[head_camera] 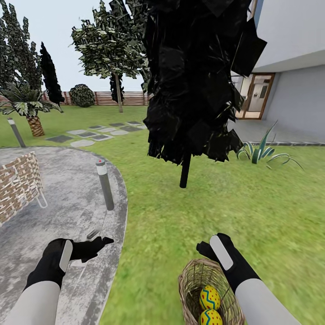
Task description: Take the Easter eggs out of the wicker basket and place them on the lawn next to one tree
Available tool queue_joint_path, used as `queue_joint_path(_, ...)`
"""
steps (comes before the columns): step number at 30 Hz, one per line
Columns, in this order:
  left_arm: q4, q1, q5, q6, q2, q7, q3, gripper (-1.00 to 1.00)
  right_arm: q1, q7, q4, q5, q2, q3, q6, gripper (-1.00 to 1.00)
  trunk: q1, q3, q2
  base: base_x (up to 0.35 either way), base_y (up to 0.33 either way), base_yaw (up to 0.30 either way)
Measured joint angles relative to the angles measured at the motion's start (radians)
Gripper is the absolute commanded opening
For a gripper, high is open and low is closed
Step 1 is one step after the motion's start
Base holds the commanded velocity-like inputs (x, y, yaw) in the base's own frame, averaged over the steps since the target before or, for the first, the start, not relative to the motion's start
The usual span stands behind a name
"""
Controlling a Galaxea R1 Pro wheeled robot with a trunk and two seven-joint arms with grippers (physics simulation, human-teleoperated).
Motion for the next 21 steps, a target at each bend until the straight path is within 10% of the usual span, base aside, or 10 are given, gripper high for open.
queue_joint_path(21,0.000,0.000,0.000,0.001,0.003,-0.039,0.000,1.00,-0.033,0.018,0.076,0.000,0.002,0.039,0.010,1.00,0.081,-0.066,-0.147,0.000,0.000,0.000)
